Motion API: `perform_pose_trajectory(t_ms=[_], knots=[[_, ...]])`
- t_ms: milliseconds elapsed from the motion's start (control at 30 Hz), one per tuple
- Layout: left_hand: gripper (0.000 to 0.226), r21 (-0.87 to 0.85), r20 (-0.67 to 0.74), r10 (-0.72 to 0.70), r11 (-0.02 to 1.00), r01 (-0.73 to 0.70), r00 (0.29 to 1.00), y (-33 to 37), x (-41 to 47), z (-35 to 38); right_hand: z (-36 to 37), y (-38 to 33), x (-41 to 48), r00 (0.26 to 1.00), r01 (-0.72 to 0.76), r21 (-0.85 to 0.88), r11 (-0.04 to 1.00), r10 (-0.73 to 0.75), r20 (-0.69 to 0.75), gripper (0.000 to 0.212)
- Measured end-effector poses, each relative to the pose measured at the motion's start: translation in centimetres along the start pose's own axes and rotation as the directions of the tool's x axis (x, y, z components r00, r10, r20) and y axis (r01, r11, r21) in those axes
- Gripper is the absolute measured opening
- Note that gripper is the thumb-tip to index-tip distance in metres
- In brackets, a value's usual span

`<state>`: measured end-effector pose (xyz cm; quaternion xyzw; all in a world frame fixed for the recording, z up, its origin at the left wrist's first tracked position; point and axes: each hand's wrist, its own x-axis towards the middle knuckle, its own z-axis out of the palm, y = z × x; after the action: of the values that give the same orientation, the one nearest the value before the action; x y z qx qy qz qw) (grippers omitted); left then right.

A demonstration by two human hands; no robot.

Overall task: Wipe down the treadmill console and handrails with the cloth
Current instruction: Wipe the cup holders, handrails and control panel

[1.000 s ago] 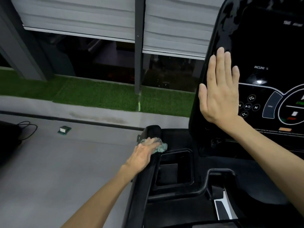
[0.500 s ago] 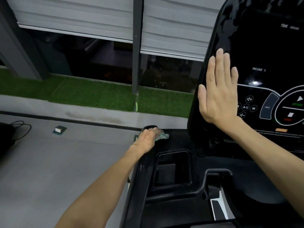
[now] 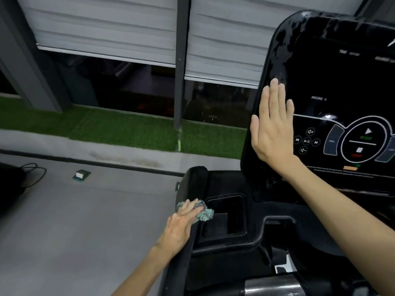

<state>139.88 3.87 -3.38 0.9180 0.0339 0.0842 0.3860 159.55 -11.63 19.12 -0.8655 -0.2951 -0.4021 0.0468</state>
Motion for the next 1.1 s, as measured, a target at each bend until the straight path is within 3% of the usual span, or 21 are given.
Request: perform_pose_trajectory(t_ms=[233, 333, 567, 733, 1000, 1100], knots=[[0.041, 0.051, 0.099, -0.030, 0.998, 0.025, 0.995, 0.2, 6.8, -0.9, 0.7, -2.4, -4.4, 0.994, -0.063, 0.024, 0.998, 0.061, 0.092, 0.064], [0.041, 0.079, 0.071, -0.043, 0.996, 0.037, 0.997, 0.4, 8.4, -0.6, 1.2, -2.8, -5.3, 0.991, -0.079, 0.008, 0.997, 0.077, 0.105, 0.064], [0.038, 0.049, -0.066, 0.058, 0.997, -0.054, 0.996, -0.6, 2.3, 0.1, 1.4, -3.0, -5.4, 0.986, -0.107, -0.023, 0.994, 0.109, 0.128, 0.066], [0.040, 0.055, -0.025, 0.091, 0.994, -0.090, 0.996, -0.2, -2.5, 0.7, 1.3, -3.2, -5.7, 0.980, -0.130, -0.014, 0.991, 0.131, 0.147, 0.067], [0.039, 0.037, 0.018, 0.030, 0.999, -0.031, 0.999, -0.4, 3.8, -0.6, 1.2, -3.5, -5.4, 0.980, -0.143, 0.010, 0.990, 0.141, 0.138, 0.068], [0.038, 0.050, -0.045, 0.044, 0.998, -0.042, 0.998, -0.4, 3.6, -0.3, 1.3, -3.5, -5.1, 0.982, -0.143, -0.002, 0.990, 0.142, 0.127, 0.068]])
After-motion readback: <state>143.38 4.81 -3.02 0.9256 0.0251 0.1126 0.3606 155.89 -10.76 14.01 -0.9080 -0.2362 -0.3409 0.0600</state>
